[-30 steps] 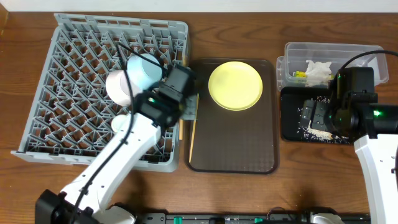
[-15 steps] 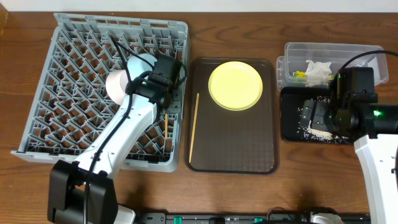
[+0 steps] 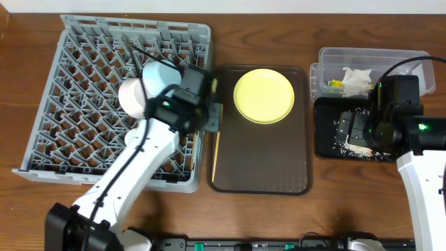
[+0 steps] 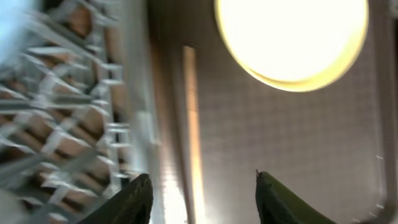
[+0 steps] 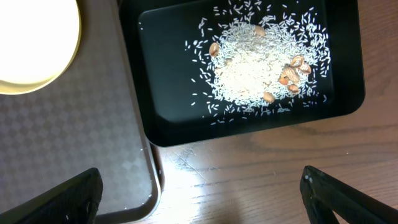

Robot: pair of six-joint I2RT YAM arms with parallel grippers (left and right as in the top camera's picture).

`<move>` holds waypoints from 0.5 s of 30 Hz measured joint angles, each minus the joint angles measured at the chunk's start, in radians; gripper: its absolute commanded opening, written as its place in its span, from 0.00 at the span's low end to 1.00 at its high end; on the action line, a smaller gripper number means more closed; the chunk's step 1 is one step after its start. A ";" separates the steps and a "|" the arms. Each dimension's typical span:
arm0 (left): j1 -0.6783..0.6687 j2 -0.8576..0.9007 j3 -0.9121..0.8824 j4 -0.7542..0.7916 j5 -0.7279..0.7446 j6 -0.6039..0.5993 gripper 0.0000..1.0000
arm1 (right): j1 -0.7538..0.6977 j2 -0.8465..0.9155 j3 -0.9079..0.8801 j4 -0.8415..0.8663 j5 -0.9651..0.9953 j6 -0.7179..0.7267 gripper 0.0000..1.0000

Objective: Sort waste into correct bins and load items into the dishwasher
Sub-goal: 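Return the left gripper to the tray and grasp the second chopstick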

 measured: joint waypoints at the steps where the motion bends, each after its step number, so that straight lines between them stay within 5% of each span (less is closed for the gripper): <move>1: -0.024 0.006 0.000 0.000 -0.001 -0.024 0.56 | 0.000 0.000 0.000 0.000 0.000 0.000 0.99; 15: -0.133 0.272 0.000 0.039 -0.080 -0.216 0.56 | 0.000 0.000 0.000 -0.003 -0.003 0.000 0.99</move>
